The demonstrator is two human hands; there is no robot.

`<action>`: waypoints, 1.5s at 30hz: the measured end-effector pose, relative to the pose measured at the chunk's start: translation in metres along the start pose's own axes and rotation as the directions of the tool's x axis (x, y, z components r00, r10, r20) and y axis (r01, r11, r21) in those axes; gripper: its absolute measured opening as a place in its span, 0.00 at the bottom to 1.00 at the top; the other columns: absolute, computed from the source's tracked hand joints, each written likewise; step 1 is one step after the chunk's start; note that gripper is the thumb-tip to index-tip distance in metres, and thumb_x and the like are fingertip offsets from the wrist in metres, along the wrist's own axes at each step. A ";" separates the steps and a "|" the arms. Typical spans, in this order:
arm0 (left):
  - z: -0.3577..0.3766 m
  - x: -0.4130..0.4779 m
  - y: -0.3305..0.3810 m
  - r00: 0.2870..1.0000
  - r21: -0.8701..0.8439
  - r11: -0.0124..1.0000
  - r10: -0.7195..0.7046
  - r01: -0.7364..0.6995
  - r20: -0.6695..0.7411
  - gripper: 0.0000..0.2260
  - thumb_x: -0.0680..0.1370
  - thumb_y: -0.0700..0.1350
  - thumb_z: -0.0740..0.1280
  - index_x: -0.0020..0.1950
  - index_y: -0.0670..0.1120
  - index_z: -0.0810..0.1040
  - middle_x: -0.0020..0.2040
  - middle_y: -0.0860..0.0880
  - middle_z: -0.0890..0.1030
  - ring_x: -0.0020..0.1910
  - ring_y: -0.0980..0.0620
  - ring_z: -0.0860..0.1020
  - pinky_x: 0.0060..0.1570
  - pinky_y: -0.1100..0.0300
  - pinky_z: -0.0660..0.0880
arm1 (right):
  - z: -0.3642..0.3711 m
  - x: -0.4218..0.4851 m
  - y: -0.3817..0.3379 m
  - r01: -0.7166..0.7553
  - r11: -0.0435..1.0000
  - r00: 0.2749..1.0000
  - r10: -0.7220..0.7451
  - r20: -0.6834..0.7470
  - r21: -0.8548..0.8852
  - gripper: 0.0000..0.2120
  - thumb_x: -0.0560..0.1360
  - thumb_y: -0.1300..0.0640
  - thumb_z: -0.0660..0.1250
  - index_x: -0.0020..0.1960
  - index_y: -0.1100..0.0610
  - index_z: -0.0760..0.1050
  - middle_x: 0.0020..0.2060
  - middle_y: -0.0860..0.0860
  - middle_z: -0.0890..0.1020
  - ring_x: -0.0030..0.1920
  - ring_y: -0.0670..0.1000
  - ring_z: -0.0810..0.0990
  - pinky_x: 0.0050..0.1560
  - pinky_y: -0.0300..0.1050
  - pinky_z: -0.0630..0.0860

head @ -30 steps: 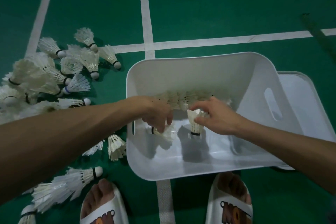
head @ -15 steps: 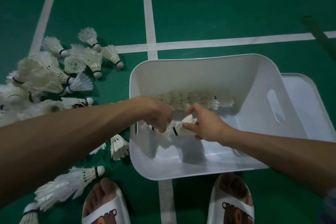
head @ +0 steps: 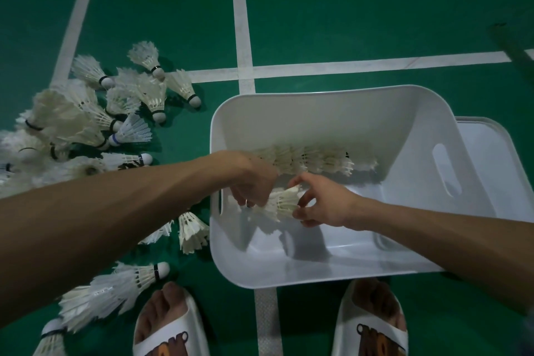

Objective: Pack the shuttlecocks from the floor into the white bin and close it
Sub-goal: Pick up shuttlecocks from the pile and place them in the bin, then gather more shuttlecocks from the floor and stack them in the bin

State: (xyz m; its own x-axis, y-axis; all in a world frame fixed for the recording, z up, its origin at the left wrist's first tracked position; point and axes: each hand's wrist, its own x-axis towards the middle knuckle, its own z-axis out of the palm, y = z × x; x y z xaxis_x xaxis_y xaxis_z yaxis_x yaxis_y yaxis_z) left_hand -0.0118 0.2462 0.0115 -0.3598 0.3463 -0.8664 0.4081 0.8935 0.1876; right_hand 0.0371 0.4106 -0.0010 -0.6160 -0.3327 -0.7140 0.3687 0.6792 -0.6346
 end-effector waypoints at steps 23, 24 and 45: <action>0.000 -0.007 0.005 0.997 0.108 0.991 0.072 -0.073 0.012 0.10 0.77 0.47 0.66 0.52 0.43 0.79 0.42 0.47 0.77 0.46 0.45 0.77 0.49 0.51 0.77 | 0.001 0.018 0.000 0.065 0.853 0.982 -0.147 -0.119 -0.519 0.24 0.67 0.50 0.78 0.59 0.57 0.78 0.53 0.49 0.82 0.55 0.51 0.79 0.52 0.42 0.75; 0.000 -0.010 0.007 0.997 0.122 0.989 0.082 -0.080 -0.014 0.08 0.77 0.47 0.65 0.51 0.43 0.79 0.42 0.47 0.76 0.45 0.45 0.77 0.45 0.52 0.75 | -0.002 0.014 -0.002 0.055 0.835 0.984 -0.139 -0.113 -0.547 0.25 0.67 0.47 0.77 0.59 0.57 0.77 0.53 0.49 0.82 0.54 0.51 0.79 0.53 0.44 0.75; 0.093 -0.152 -0.150 0.689 -0.451 0.890 -0.370 0.070 -0.623 0.22 0.75 0.52 0.69 0.66 0.47 0.71 0.63 0.49 0.72 0.57 0.51 0.72 0.58 0.58 0.69 | 0.051 -0.018 -0.212 0.460 0.574 0.765 -0.644 -0.027 -0.677 0.20 0.70 0.47 0.74 0.58 0.53 0.77 0.55 0.49 0.80 0.48 0.45 0.76 0.48 0.37 0.70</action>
State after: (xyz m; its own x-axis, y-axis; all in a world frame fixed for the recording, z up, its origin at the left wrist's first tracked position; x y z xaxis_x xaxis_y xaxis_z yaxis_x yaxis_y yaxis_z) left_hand 0.0599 0.0326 0.0714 -0.9219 0.0860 -0.3778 -0.0404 0.9484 0.3146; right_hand 0.0051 0.2389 0.1312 -0.7269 -0.6744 -0.1296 -0.5431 0.6800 -0.4927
